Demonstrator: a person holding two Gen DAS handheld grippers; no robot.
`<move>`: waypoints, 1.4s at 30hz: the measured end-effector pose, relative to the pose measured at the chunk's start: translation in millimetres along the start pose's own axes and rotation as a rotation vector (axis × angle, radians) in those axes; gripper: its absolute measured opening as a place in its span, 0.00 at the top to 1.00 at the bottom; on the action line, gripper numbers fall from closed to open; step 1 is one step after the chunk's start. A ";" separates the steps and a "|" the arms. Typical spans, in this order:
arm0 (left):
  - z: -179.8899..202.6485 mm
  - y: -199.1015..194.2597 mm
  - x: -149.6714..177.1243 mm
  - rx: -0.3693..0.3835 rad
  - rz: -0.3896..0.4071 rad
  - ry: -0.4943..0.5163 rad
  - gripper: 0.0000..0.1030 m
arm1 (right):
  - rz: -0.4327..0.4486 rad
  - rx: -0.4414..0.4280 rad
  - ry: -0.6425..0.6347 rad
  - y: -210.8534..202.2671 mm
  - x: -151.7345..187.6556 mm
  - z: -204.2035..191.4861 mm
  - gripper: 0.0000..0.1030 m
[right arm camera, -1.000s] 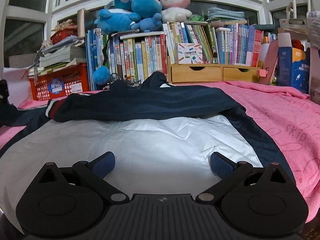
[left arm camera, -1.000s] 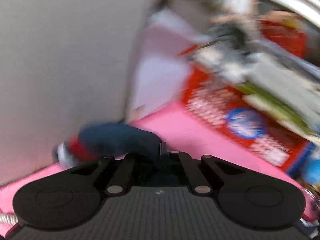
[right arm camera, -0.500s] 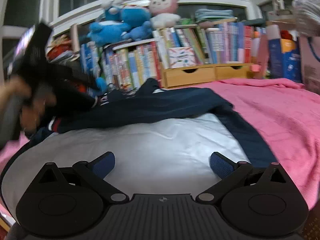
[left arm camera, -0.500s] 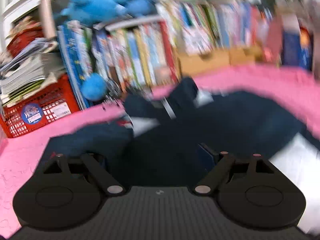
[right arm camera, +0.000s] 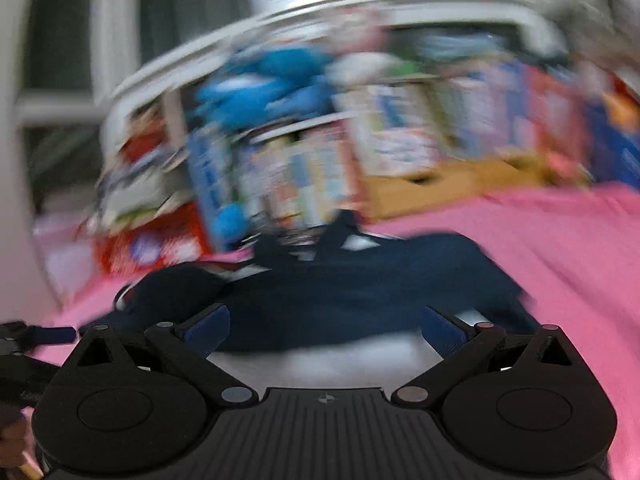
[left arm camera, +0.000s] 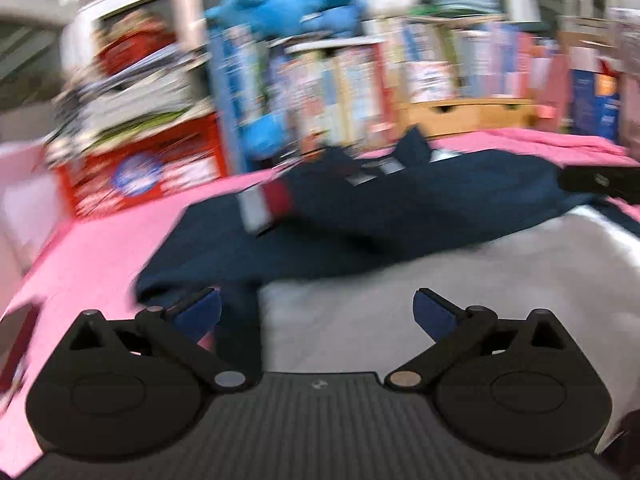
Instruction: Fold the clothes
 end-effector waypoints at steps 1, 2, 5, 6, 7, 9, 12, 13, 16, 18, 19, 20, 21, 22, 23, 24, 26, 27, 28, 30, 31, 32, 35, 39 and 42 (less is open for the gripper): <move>-6.2 1.4 4.6 -0.035 -0.009 -0.025 0.00 | -0.023 -0.009 -0.088 13.5 -10.0 -21.2 0.00; -12.3 2.9 9.3 -0.071 -0.017 -0.051 0.00 | -0.026 -0.020 -0.171 26.7 -14.1 -46.1 0.00; -28.7 7.0 20.5 -0.155 -0.039 -0.128 0.00 | -0.033 -0.056 -0.395 64.3 -22.6 -117.9 0.00; -32.7 7.5 23.6 -0.168 -0.041 -0.149 0.00 | -0.042 -0.074 -0.452 79.2 -23.7 -135.0 0.00; -36.5 7.9 26.7 -0.181 -0.044 -0.169 0.00 | -0.053 -0.083 -0.484 94.7 -25.9 -151.5 0.00; -44.2 9.4 31.1 -0.169 -0.049 -0.207 0.00 | -0.080 -0.088 -0.511 121.9 -29.7 -174.5 0.02; -56.0 10.7 36.7 -0.139 -0.057 -0.267 0.00 | -0.150 -0.067 -0.451 154.7 -37.7 -177.7 0.65; -57.5 10.5 37.2 -0.143 -0.056 -0.269 0.00 | -0.179 -0.054 -0.410 163.5 -41.7 -173.5 0.77; -61.1 9.7 38.2 -0.155 -0.052 -0.272 0.00 | -0.129 -0.010 -0.243 149.0 -58.3 -126.3 0.81; -63.0 8.7 38.8 -0.162 -0.052 -0.275 0.00 | -0.071 0.056 -0.160 133.8 -68.5 -91.4 0.84; -64.4 7.7 37.4 -0.169 -0.050 -0.277 0.00 | -0.030 0.105 -0.131 123.6 -73.3 -72.3 0.84; -65.8 6.9 34.4 -0.173 -0.041 -0.278 0.00 | 0.009 0.154 -0.102 113.6 -77.9 -53.2 0.84; -67.1 6.1 31.4 -0.177 -0.032 -0.279 0.00 | 0.027 0.195 -0.059 106.9 -80.6 -31.3 0.84; -68.4 5.8 27.0 -0.173 -0.021 -0.283 0.00 | 0.044 0.237 -0.016 100.4 -83.2 -9.4 0.84; -69.7 5.5 22.6 -0.169 -0.011 -0.289 0.00 | 0.050 0.283 0.026 97.7 -84.6 13.6 0.84; -70.1 6.8 17.2 -0.166 -0.010 -0.292 0.00 | 0.043 0.311 0.070 96.9 -83.5 34.5 0.84; -67.7 9.6 4.9 -0.171 -0.007 -0.291 0.00 | 0.022 0.343 0.150 97.5 -78.8 72.4 0.84; -64.1 10.9 -1.5 -0.172 -0.001 -0.282 0.00 | 0.008 0.348 0.186 98.6 -75.2 89.4 0.84; -60.3 12.3 -7.9 -0.172 0.006 -0.273 0.00 | -0.015 0.332 0.219 99.9 -69.1 102.8 0.84; -52.7 14.9 -20.7 -0.174 0.019 -0.253 0.00 | -0.063 0.285 0.291 105.4 -56.2 121.6 0.80; -46.4 18.1 -27.2 -0.182 0.023 -0.237 0.00 | -0.112 0.252 0.322 111.2 -47.2 131.7 0.77; -39.9 21.4 -33.7 -0.190 0.025 -0.221 0.00 | -0.147 0.230 0.338 118.0 -41.5 136.4 0.69; -19.8 30.4 -51.8 -0.195 0.052 -0.168 0.00 | -0.172 0.134 0.389 123.7 -29.7 145.3 0.52; 4.8 47.4 -71.5 -0.195 0.113 -0.074 0.00 | -0.120 0.057 0.457 97.4 -29.4 149.7 0.13; 14.2 69.9 -77.5 -0.228 0.106 -0.010 0.00 | -0.098 0.110 0.469 75.0 -26.9 157.0 0.01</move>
Point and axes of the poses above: each gripper's, at about its wrist camera, not at the fingertips, and y roughly the way its jaws point, z to its right, x to its underside, the point moved 1 cm from there along y, roughly the way its jaws point, and after that the axes turned 5 degrees about -z, right-handed, at the moved point
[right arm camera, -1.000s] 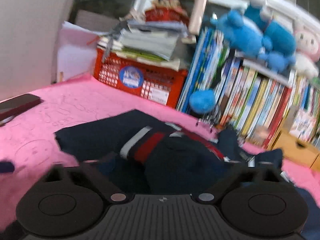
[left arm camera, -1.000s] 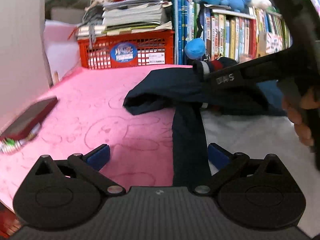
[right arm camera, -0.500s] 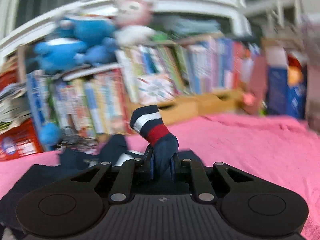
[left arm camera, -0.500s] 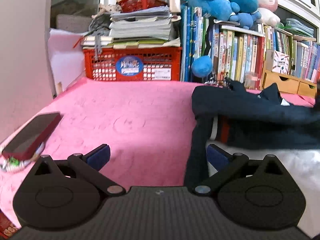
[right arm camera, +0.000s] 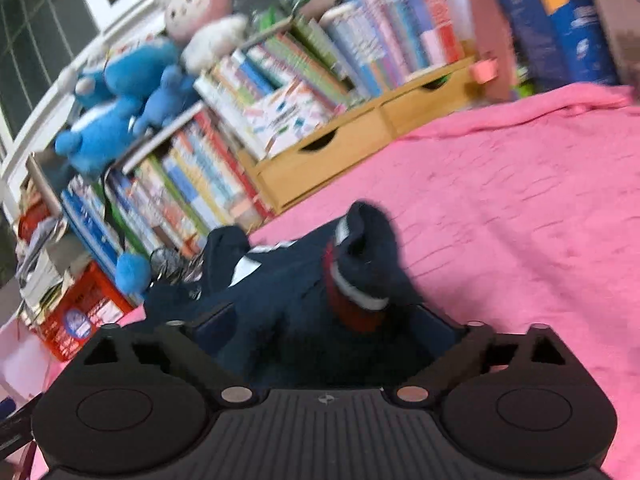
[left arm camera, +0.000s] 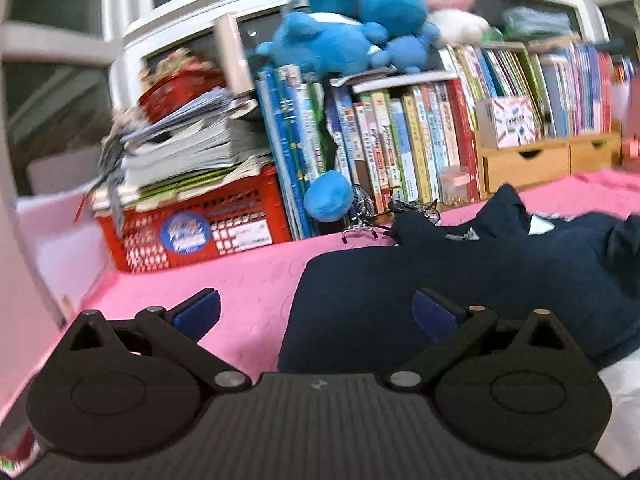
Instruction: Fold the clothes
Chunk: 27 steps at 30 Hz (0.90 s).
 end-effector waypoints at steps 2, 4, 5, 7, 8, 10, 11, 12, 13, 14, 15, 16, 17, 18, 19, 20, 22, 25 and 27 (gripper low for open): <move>7.2 15.5 1.2 -0.021 -0.018 0.035 0.00 | 0.017 0.037 0.005 -12.7 1.4 8.8 0.00; 7.8 32.1 8.7 -0.035 -0.078 0.052 0.00 | 0.034 0.074 0.010 -25.4 2.9 17.7 0.00; 6.6 40.9 14.4 -0.047 -0.120 0.054 0.00 | 0.042 0.092 0.013 -31.7 3.6 22.1 0.00; -2.5 46.3 18.5 -0.046 -0.158 0.017 0.00 | 0.074 0.116 -0.012 -42.5 5.4 23.4 0.00; -9.4 46.4 18.9 -0.044 -0.166 -0.014 0.00 | 0.106 0.102 -0.060 -47.0 6.9 17.0 0.05; -22.3 46.8 20.7 -0.066 -0.181 -0.058 0.00 | 0.131 0.093 -0.171 -47.5 7.1 -2.0 0.16; -28.3 47.1 22.2 -0.093 -0.188 -0.071 0.00 | 0.125 0.096 -0.233 -43.9 5.8 -14.2 0.16; -33.0 47.8 23.5 -0.115 -0.195 -0.075 0.00 | 0.117 0.099 -0.292 -39.7 4.6 -26.2 0.16; -37.9 48.6 24.9 -0.138 -0.203 -0.076 0.00 | 0.076 0.099 -0.306 -26.1 3.4 -32.9 0.17; -42.7 49.0 26.5 -0.153 -0.215 -0.077 0.00 | 0.034 0.099 -0.319 -12.3 2.3 -39.4 0.21; -46.9 48.6 27.5 -0.170 -0.224 -0.079 0.00 | -0.014 0.107 -0.310 4.5 0.8 -40.5 0.23; -51.0 48.1 28.4 -0.187 -0.232 -0.081 0.00 | -0.061 0.114 -0.301 21.3 -0.6 -41.6 0.28; -56.6 47.0 28.4 -0.200 -0.238 -0.088 0.00 | -0.107 0.121 -0.294 37.4 -1.9 -42.8 0.28; -61.2 44.1 27.0 -0.200 -0.237 -0.099 0.00 | -0.109 0.133 -0.322 41.8 -0.9 -46.3 0.23; -65.4 39.4 23.9 -0.188 -0.227 -0.118 0.00 | -0.112 0.144 -0.351 46.2 0.1 -49.7 0.21; -65.2 34.8 18.2 -0.163 -0.208 -0.128 0.00 | -0.115 0.156 -0.379 50.6 1.1 -53.1 0.15; -64.0 25.6 6.4 -0.111 -0.169 -0.146 0.00 | -0.120 0.179 -0.437 59.4 3.0 -60.0 0.08; -52.3 19.3 -7.3 -0.009 -0.127 -0.160 0.00 | -0.128 0.213 -0.522 72.3 5.9 -70.2 0.07; -38.0 22.4 -12.3 0.049 -0.122 -0.150 0.00 | -0.123 0.219 -0.571 74.8 7.1 -75.6 0.05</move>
Point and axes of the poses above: each gripper's, at about its wrist camera, not at the fingertips, and y roughly the way its jaws point, z to its right, x to its underside, the point moved 1 cm from there along y, roughly the way its jaws point, and after that the axes turned 5 degrees about -z, right-handed, at the moved point
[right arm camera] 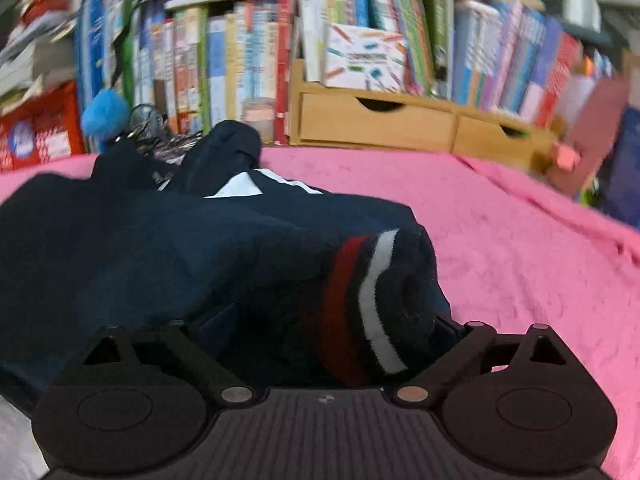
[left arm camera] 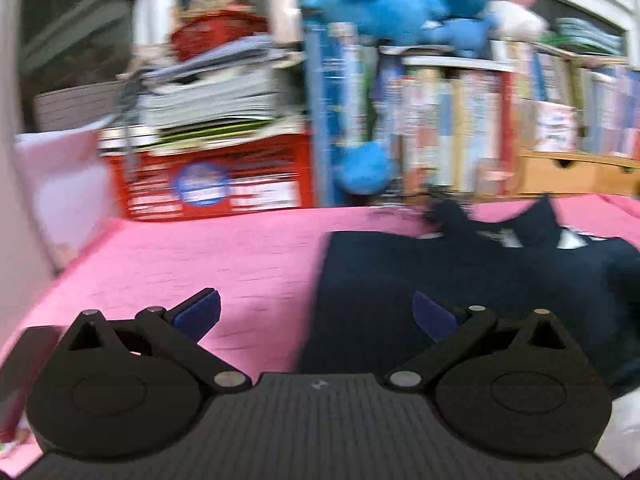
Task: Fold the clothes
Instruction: 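Open the right gripper and withdraw it from the folded sleeves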
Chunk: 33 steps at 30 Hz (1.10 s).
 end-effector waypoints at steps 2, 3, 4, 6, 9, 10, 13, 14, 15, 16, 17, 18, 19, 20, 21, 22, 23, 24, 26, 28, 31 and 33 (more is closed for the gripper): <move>18.5 11.4 1.6 0.014 -0.033 0.041 0.00 | -0.013 0.006 0.019 1.3 -2.5 4.3 0.05; 25.1 18.9 4.1 -0.003 -0.057 0.069 0.00 | -0.019 0.009 0.028 1.9 -3.8 6.4 0.05; 31.1 28.3 10.2 -0.043 -0.095 0.110 0.00 | -0.025 0.011 0.038 2.2 -4.6 8.9 0.05; 29.2 41.9 24.8 -0.112 -0.160 0.156 0.00 | -0.019 -0.011 0.082 -8.4 6.3 23.8 0.00; 0.6 30.9 31.8 -0.012 -0.175 0.031 0.00 | -0.009 -0.047 0.149 -24.5 22.8 46.3 0.00; -8.0 26.8 31.4 0.014 -0.194 -0.015 0.00 | -0.009 -0.107 0.209 -31.2 28.6 57.2 0.00; -14.2 0.8 28.5 -0.015 -0.200 -0.063 0.00 | 0.016 -0.147 0.318 -58.0 46.7 70.3 0.00; -10.7 -13.8 30.7 -0.024 -0.178 -0.057 0.00 | 0.033 -0.114 0.318 -71.2 52.5 64.0 0.00; -7.1 -24.8 33.0 -0.019 -0.163 -0.055 0.00 | 0.050 -0.082 0.317 -84.3 58.5 57.8 0.00; -2.6 -35.1 36.8 -0.007 -0.155 -0.058 0.00 | 0.075 -0.067 0.317 -96.7 68.2 54.3 0.00; 3.2 -44.8 42.7 0.015 -0.160 -0.064 0.00 | 0.092 -0.072 0.320 -107.2 77.5 47.8 0.00; 8.1 -51.6 48.1 0.036 -0.175 -0.071 0.00 | 0.108 -0.078 0.321 -117.5 86.7 41.2 0.00; 12.9 -55.1 53.0 0.056 -0.199 -0.077 0.00 | 0.105 -0.097 0.312 -123.5 93.6 33.8 0.00; 17.0 -57.7 58.7 0.077 -0.229 -0.077 0.00 | 0.101 -0.116 0.302 -129.3 100.3 26.4 0.00; 21.0 -60.3 64.5 0.099 -0.259 -0.077 0.00 | 0.084 -0.117 0.282 -132.9 102.8 20.6 0.00; 23.8 -63.2 70.4 0.109 -0.284 -0.077 0.00 | 0.068 -0.118 0.263 -136.4 105.2 14.8 0.00; 23.4 -70.4 75.4 0.107 -0.295 -0.080 0.00 | 0.051 -0.120 0.243 -139.9 107.7 9.0 0.00; 22.7 -77.9 80.4 0.104 -0.306 -0.084 0.00 | 0.035 -0.120 0.225 -143.6 110.1 3.3 0.00; 21.4 -93.0 90.3 0.099 -0.327 -0.090 0.00 | 0.003 -0.086 0.212 -156.7 113.3 -3.3 0.00; 20.1 -108.0 100.3 0.094 -0.348 -0.097 0.00 | 0.009 -0.074 0.208 -176.7 119.5 -9.1 0.00; 15.8 -137.9 116.4 0.103 -0.350 -0.110 0.00 | 0.025 -0.088 0.219 -211.0 134.3 -17.5 0.00; 13.1 -162.4 132.4 0.113 -0.347 -0.113 0.00 | 0.030 -0.094 0.213 -234.1 148.7 -26.4 0.00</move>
Point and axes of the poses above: each gripper's, at about its wrist camera, not at the fingertips, and y roughly the way its jaws point, z to its right, x to its underside, the point moved 1 cm from there along y, roughly the way its jaws point, and after that the axes turned 5 degrees about -z, right-handed, at the moved point
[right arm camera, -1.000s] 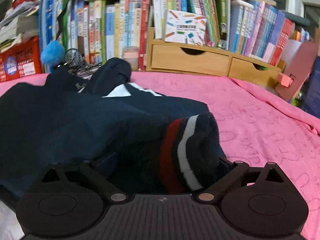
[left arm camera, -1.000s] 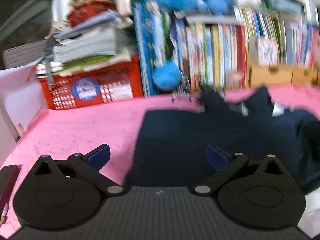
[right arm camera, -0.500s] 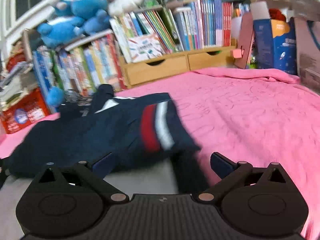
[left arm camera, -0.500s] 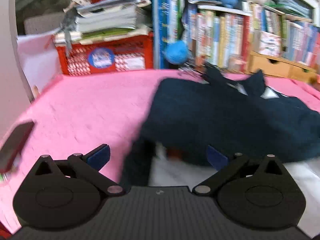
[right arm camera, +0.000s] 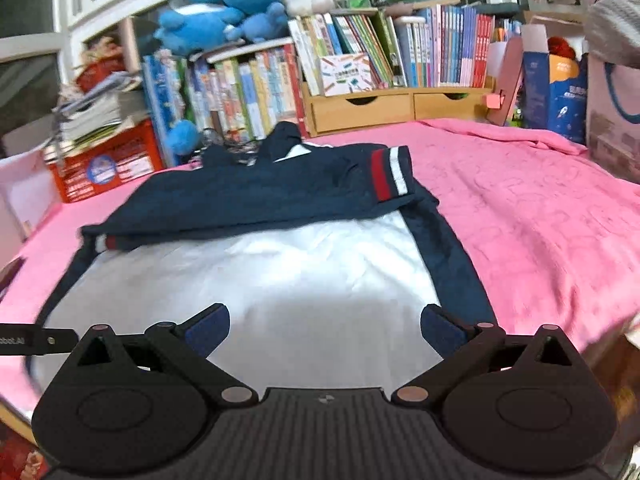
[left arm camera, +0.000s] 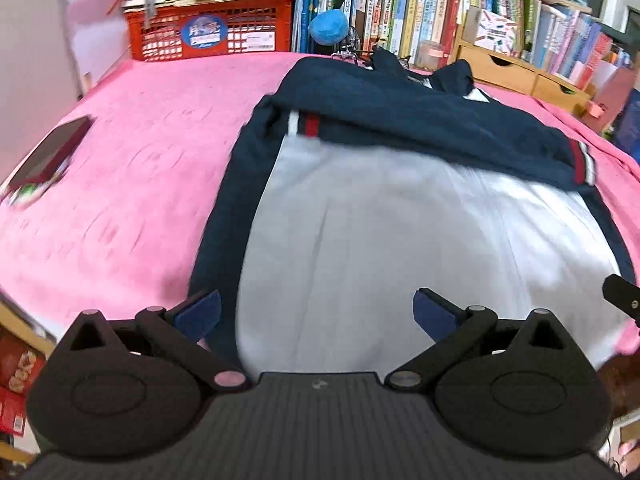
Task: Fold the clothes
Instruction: 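Open the right gripper and withdraw it from the folded sleeves, then reach both grippers to the striped hem of the jacket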
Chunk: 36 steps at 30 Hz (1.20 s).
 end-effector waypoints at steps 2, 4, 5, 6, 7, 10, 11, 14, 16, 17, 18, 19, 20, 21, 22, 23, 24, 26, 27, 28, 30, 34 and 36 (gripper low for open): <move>-4.2 -16.4 20.6 0.013 0.002 0.003 0.00 | -0.002 0.004 -0.005 -23.8 18.7 -8.2 0.00; -8.6 -33.9 45.6 0.038 0.009 0.012 0.00 | 0.004 0.006 -0.012 -50.1 43.3 -15.2 0.00; -11.7 -45.4 61.2 0.067 0.011 0.024 0.00 | 0.013 0.014 -0.012 -62.4 55.6 -18.8 0.00; -15.1 -55.5 71.5 0.099 0.022 0.037 0.00 | 0.027 0.029 -0.014 -75.6 69.8 -22.9 0.00; -16.4 -64.2 79.4 0.121 0.042 0.055 0.00 | 0.053 0.046 -0.030 -91.3 89.5 -27.4 0.00; -17.2 -79.6 95.9 0.155 0.081 0.098 0.00 | 0.107 0.061 -0.111 -109.3 116.9 -39.1 0.00; -15.4 -77.2 96.4 0.148 0.078 0.104 0.00 | 0.120 0.066 -0.136 -112.4 121.9 -43.0 0.00; -10.1 -69.8 98.0 0.125 0.069 0.119 0.00 | 0.157 0.083 -0.208 -121.8 136.6 -54.5 0.00; -9.1 -64.4 100.3 0.117 0.055 0.121 0.00 | 0.184 0.111 -0.201 -124.9 134.1 -54.2 0.00; -10.0 -61.5 102.2 0.118 0.044 0.117 0.00 | 0.184 0.102 -0.193 -125.9 134.4 -52.4 0.00; -11.0 -58.6 104.1 0.119 0.033 0.113 0.00 | 0.172 0.088 -0.182 -124.3 134.8 -49.9 0.00; -11.3 -57.4 106.1 0.115 0.029 0.117 0.00 | 0.160 0.073 -0.172 -122.7 135.2 -47.3 0.00; -10.7 -55.9 107.8 0.112 0.023 0.121 0.00 | 0.148 0.060 -0.161 -121.0 135.5 -44.8 0.00; -10.1 -54.4 109.4 0.109 0.016 0.125 0.00 | 0.135 0.064 -0.154 -117.9 135.0 -42.5 0.00; -9.8 -54.0 110.6 0.110 0.014 0.129 0.00 | 0.122 0.068 -0.146 -114.9 134.6 -40.3 0.00; -9.6 -53.8 111.9 0.111 0.013 0.132 0.00 | 0.113 0.070 -0.139 -113.4 135.1 -39.0 0.00; -9.1 -53.4 112.5 0.110 0.011 0.135 0.00 | 0.105 0.071 -0.133 -111.9 135.5 -37.8 0.00; -8.6 -53.0 113.9 0.110 0.007 0.139 0.00 | 0.098 0.068 -0.127 -110.7 136.3 -36.9 0.00; -8.2 -52.6 114.2 0.109 0.005 0.141 0.00 | 0.095 0.067 -0.124 -110.1 136.7 -36.4 0.00; -7.8 -51.9 114.3 0.109 0.001 0.142 0.00 | 0.092 0.065 -0.121 -109.6 137.0 -35.9 0.00; -7.6 -50.3 114.5 0.107 -0.006 0.143 0.00 | 0.085 0.062 -0.115 -108.4 137.8 -35.0 0.00; -8.3 -46.9 115.3 0.105 -0.019 0.142 0.00 | 0.070 0.056 -0.101 -106.0 138.9 -32.9 0.00; -8.8 -44.7 115.6 0.104 -0.026 0.140 0.00 | 0.062 0.054 -0.091 -104.6 138.7 -31.5 0.00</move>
Point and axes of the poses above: each gripper's, at about its wrist camera, not at the fingertips, and y roughly the way its jaws point, z to its right, x to its underside, the point moved 1 cm from there along y, roughly the way its jaws point, and after that the axes turned 5 degrees about -z, right-handed, at the moved point
